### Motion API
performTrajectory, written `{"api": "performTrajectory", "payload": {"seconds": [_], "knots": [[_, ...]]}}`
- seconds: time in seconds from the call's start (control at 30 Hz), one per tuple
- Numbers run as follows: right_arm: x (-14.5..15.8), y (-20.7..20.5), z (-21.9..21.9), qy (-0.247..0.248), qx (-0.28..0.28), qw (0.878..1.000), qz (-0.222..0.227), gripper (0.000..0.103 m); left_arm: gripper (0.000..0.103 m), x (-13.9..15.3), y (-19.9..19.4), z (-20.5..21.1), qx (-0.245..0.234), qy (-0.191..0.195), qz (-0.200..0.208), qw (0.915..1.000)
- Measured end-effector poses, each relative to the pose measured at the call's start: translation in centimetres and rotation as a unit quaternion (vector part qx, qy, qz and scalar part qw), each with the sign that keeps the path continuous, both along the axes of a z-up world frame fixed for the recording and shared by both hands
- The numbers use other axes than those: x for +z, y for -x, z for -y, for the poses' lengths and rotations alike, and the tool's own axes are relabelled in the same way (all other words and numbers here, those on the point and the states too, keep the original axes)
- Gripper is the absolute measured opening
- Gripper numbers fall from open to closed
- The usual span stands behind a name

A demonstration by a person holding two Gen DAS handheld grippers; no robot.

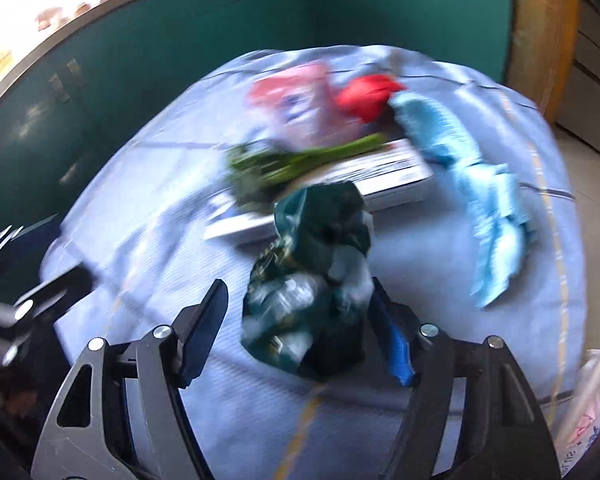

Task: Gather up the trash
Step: 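Move both open grippers back over the table toward the remaining trash, then grasp the green foil packet with the left gripper while the right gripper grasps the light-blue cloth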

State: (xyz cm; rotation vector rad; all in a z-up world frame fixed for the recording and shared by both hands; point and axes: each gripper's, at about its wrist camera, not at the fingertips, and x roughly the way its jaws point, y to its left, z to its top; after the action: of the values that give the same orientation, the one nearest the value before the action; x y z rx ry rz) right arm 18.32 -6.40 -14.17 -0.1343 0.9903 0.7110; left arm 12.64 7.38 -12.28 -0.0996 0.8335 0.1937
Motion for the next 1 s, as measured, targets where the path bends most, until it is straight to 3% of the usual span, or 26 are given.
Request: {"api": "performTrajectory", "payload": {"seconds": [0.13, 0.23, 0.37, 0.6, 0.8, 1.0], "knots": [[1.3, 1.3, 0.3, -0.014, 0.000, 1.000, 0.015, 0.071, 0.095, -0.3, 0.2, -0.2, 0.002, 0.006, -0.004, 1.0000], [2.6, 0.9, 1.9, -0.028, -0.032, 0.999, 0.030, 0.081, 0.095, -0.4, 0.1, -0.3, 0.001, 0.008, -0.007, 0.9999], [3.3, -0.5, 4.3, -0.015, -0.088, 0.995, 0.047, 0.083, 0.095, -0.6, 0.0, -0.1, -0.004, 0.013, -0.009, 0.9999], [2.2, -2.1, 7.9, 0.002, -0.160, 0.987, 0.036, 0.083, 0.096, -0.3, -0.2, 1.6, -0.039, 0.040, 0.000, 0.9984], [1.4, -1.5, 9.5, 0.009, -0.178, 0.984, 0.027, 0.084, 0.096, -0.4, -0.3, 5.2, -0.097, -0.001, 0.006, 0.9953], [0.8, -1.5, 9.5, 0.021, -0.185, 0.982, 0.025, 0.086, 0.096, -0.9, -0.3, 5.8, -0.108, 0.004, -0.001, 0.9941]]}}
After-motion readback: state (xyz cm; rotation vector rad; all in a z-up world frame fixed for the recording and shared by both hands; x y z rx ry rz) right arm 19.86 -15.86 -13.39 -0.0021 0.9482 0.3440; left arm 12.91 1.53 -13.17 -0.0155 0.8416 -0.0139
